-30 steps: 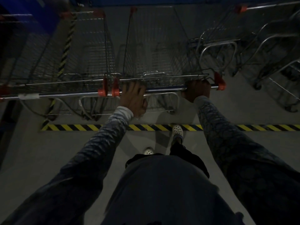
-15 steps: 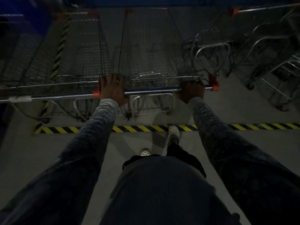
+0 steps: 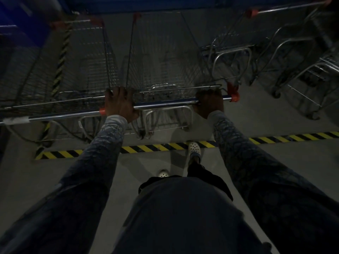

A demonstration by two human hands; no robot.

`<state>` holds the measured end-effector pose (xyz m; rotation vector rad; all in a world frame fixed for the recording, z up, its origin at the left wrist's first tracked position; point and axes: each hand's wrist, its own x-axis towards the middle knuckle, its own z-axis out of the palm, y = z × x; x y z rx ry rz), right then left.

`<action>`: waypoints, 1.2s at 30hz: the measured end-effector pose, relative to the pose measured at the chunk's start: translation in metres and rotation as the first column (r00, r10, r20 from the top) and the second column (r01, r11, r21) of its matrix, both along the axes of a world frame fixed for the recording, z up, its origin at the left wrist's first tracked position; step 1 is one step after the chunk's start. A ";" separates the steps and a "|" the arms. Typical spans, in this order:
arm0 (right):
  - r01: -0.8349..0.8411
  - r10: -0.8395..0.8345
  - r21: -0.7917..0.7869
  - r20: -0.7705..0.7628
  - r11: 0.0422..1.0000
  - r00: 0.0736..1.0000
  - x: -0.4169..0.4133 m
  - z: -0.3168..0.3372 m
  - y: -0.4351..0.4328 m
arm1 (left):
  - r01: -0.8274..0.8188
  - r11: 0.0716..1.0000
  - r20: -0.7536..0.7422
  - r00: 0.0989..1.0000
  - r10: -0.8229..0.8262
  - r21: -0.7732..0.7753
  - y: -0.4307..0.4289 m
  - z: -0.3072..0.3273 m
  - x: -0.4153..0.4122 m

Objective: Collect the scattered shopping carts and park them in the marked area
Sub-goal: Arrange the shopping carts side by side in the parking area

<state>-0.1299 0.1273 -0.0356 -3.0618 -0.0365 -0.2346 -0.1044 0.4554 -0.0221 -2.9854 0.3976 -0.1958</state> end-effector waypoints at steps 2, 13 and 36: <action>0.015 -0.015 -0.013 0.018 1.000 1.000 0.001 -0.004 -0.002 | 0.016 1.000 0.038 0.999 -0.016 -0.009 -0.010 -0.002 -0.008; 0.054 -0.057 -0.083 -0.033 0.995 0.998 0.006 -0.010 -0.001 | 0.346 0.908 0.299 0.915 -0.270 -0.239 -0.081 -0.023 -0.053; -0.168 0.126 0.140 0.267 0.976 0.955 -0.018 -0.030 -0.025 | -0.018 0.947 0.113 0.992 0.057 -0.320 -0.068 -0.032 -0.038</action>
